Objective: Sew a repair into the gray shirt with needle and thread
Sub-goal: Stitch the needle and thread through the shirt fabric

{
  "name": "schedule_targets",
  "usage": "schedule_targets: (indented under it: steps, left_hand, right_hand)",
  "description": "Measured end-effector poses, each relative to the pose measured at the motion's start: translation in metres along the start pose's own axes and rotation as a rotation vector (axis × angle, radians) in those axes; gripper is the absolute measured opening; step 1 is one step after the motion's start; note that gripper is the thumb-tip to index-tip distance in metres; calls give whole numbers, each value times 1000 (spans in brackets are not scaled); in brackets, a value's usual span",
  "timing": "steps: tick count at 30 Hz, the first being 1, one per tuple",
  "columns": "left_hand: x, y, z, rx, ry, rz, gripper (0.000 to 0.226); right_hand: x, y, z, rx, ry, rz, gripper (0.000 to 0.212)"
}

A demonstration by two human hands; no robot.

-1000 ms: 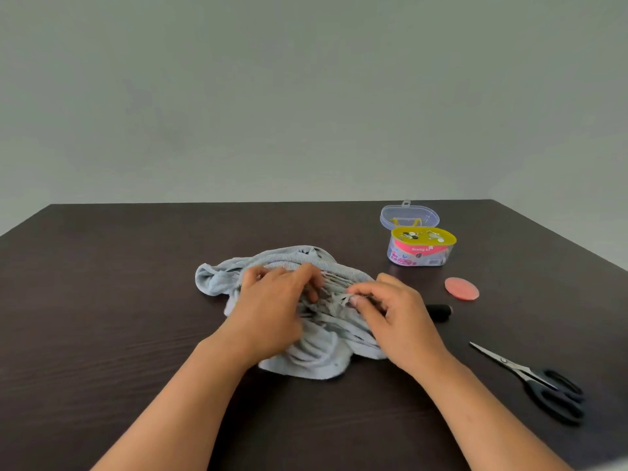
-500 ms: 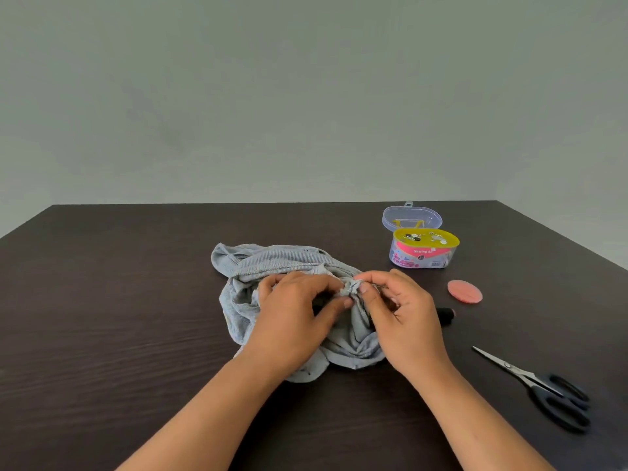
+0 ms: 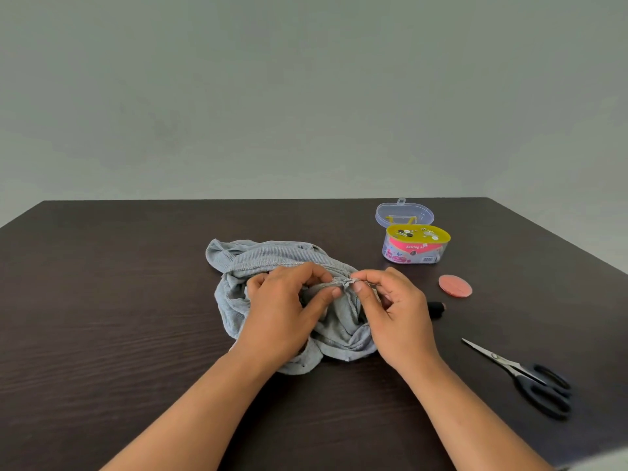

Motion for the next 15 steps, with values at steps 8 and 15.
schedule_targets:
  steps: [8, 15]
  left_hand:
    - [-1, 3, -1, -51, -2, -18, 12]
    - [-3, 6, 1, 26, 35, 178, 9]
  right_hand:
    - [-3, -1, -2, -34, 1, 10, 15]
    - [-2, -2, -1, -31, 8, 24, 18]
Point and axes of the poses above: each hand's wrist, its own z-axis away from the middle knuckle, its own y-axis out of the palm, x = y × z, the point moved 5 cm from there along -z, towards the middle knuckle, and after that the axes turned 12 degrees about z, right-handed, at the moved point
